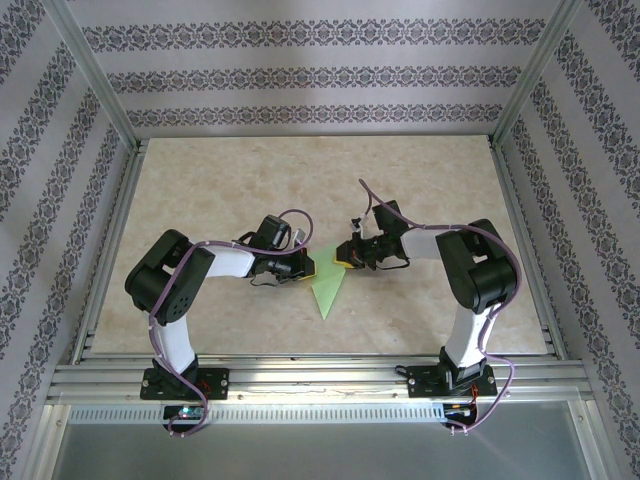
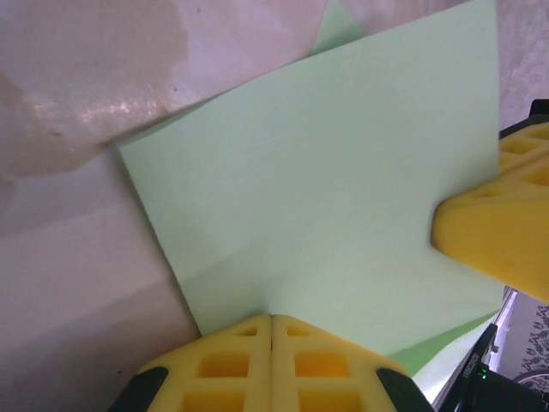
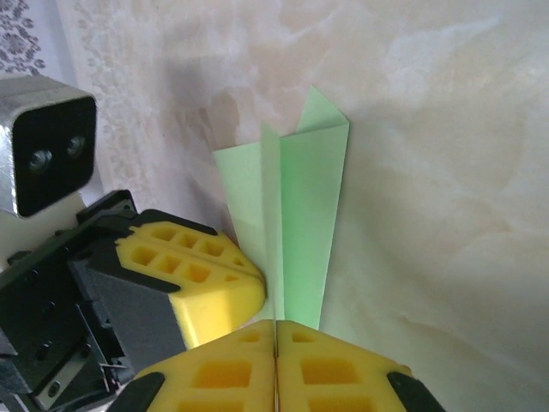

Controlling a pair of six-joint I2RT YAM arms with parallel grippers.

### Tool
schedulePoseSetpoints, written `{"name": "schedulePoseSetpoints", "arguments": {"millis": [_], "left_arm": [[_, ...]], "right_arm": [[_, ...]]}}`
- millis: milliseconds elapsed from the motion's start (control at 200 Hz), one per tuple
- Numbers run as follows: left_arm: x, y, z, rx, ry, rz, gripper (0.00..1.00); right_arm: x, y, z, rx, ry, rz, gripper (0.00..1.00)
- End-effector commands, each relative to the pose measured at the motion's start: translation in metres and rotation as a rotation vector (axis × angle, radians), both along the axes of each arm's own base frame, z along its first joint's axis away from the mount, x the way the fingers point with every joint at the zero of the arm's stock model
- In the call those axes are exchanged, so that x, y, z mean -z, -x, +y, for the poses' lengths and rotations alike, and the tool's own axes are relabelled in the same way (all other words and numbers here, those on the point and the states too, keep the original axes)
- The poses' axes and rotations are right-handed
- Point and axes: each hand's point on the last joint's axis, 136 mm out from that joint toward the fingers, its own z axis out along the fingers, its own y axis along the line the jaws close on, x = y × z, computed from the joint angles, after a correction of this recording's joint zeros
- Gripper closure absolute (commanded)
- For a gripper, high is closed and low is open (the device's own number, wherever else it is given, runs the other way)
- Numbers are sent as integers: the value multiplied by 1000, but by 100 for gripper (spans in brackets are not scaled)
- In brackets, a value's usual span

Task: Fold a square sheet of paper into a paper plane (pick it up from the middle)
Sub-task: Fold the wing for the fifth time at the center of the table.

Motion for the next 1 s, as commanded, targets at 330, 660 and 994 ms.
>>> {"name": "schedulePoseSetpoints", "arguments": {"millis": [330,660,994], "left_arm": [[-65,-4,0,-34,24,-183,67],[-68,49,-11,209,-285,-455,59],[-46,78,-38,399,-553,-629,56]], "right_arm": [[-19,-3,-31,312,106,7,100],[-14,5,-43,580,111,73,100],[-24,5,-42,632,93,57,100]]}}
